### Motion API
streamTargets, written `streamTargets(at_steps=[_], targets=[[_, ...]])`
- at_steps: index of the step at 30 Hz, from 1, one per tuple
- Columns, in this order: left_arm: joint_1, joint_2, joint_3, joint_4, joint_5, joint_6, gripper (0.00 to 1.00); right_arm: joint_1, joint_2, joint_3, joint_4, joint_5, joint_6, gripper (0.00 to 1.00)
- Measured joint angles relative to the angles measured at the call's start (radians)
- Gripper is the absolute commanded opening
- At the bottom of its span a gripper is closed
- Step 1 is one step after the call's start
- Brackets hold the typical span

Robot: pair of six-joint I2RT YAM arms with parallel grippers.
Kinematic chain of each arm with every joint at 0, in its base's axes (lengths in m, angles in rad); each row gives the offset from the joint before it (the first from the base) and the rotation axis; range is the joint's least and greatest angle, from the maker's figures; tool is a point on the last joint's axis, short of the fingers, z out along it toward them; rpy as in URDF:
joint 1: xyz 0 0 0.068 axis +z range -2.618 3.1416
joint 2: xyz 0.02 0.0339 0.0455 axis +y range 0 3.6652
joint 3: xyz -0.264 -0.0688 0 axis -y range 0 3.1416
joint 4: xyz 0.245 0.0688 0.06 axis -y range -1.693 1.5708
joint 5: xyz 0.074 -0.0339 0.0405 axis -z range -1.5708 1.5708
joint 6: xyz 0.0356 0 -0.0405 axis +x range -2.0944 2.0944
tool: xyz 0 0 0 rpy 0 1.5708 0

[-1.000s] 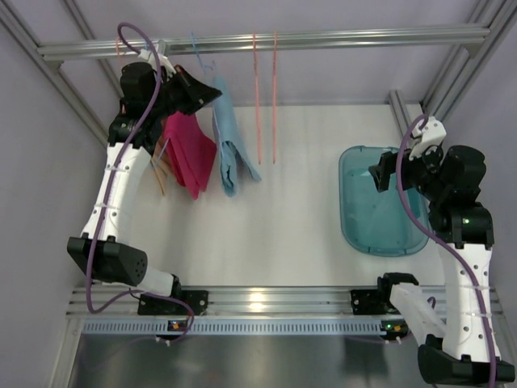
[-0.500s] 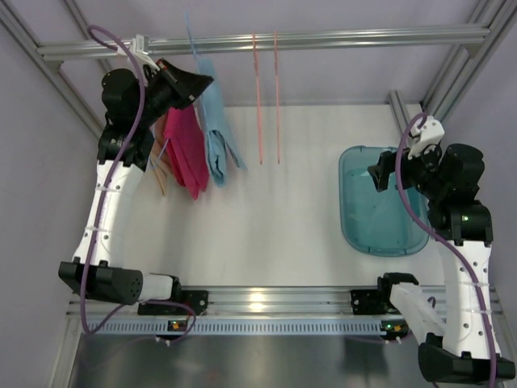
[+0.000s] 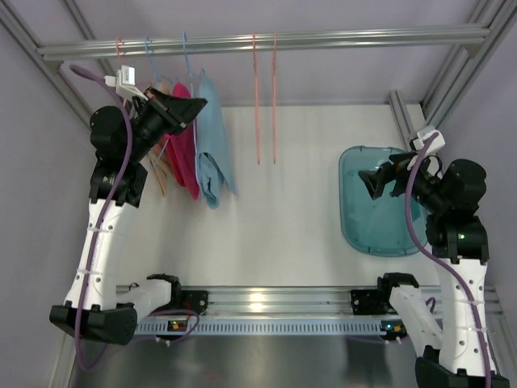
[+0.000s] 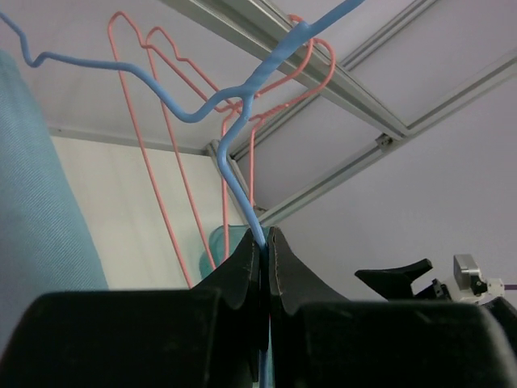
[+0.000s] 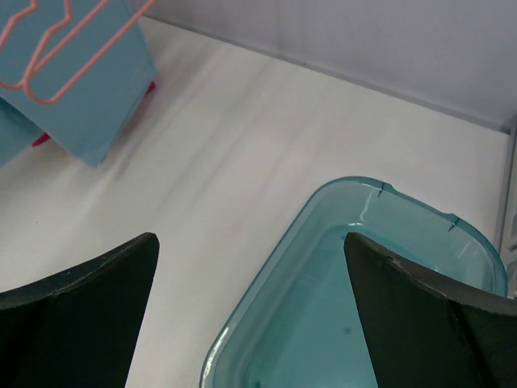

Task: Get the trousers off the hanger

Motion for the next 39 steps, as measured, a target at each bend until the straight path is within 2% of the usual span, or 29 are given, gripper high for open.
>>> streamTargets(at_steps=[4,8,11,17,20,24,31,39], targets=[[0.0,-0.057,-0.031,-0.014,0.004,-0.092,0.0,0.027,-0.033,-0.035,0.112,-0.051,0.047,0.99],[0.0,-0.095,-0.047,-0.03,0.008,-0.163,0.0,0.163,0.011,-0.034,0.213,-0.035,0.068,1.0],[0.0,-0.106,-0.048,-0.03,0.008,-0.19,0.0,0.309,0.06,-0.033,0.279,0.019,0.069,0.99],[0.006,-0.116,-0.048,-0.03,-0.003,-0.2,0.0,0.621,0.195,-0.011,0.443,0.237,0.068,1.0],[0.01,-0.116,-0.048,-0.031,-0.009,-0.202,0.0,0.778,0.288,0.05,0.514,0.357,0.053,0.99],[0.011,-0.114,-0.046,-0.04,-0.011,-0.203,0.0,0.939,0.427,0.159,0.616,0.497,0.021,0.94],[0.011,-0.102,-0.007,-0.073,-0.014,-0.202,0.0,1.071,0.607,0.25,0.719,0.618,-0.011,0.91],[0.011,-0.093,0.021,-0.075,-0.013,-0.203,0.0,1.124,0.699,0.25,0.756,0.664,-0.02,0.9]])
